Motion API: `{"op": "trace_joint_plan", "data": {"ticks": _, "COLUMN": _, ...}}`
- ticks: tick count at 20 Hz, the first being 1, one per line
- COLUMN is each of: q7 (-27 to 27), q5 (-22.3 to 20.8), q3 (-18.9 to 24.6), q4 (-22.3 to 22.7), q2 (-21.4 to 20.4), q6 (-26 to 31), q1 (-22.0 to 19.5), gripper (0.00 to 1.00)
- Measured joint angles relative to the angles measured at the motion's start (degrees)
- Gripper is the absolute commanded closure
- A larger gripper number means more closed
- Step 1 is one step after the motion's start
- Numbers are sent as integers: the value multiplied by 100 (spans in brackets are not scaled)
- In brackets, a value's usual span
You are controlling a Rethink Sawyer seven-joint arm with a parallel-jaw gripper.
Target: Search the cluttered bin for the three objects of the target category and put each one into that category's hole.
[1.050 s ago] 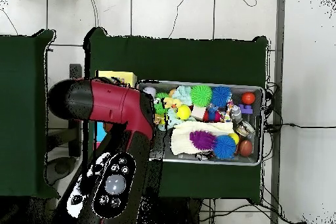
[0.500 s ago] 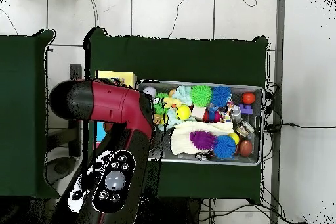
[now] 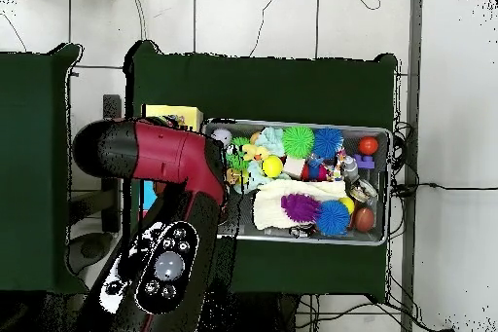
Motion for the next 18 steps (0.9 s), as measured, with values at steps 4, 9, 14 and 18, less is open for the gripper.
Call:
{"op": "trace_joint_plan", "data": {"ticks": 4, "q7": 0, "q5": 0, "q3": 1, "q4": 0, "q2": 45, "q6": -47, "q1": 18, "gripper": 100}}
{"op": "trace_joint_plan", "data": {"ticks": 9, "q7": 0, "q5": 0, "q3": 5, "q4": 12, "q2": 84, "q6": -162, "q1": 57, "gripper": 100}}
{"op": "trace_joint_plan", "data": {"ticks": 14, "q7": 0, "q5": 0, "q3": 18, "q4": 16, "q2": 97, "q6": -315, "q1": 68, "gripper": 100}}
{"op": "trace_joint_plan", "data": {"ticks": 18, "q7": 0, "q5": 0, "q3": 30, "q4": 21, "q2": 113, "q6": -401, "q1": 68, "gripper": 100}}
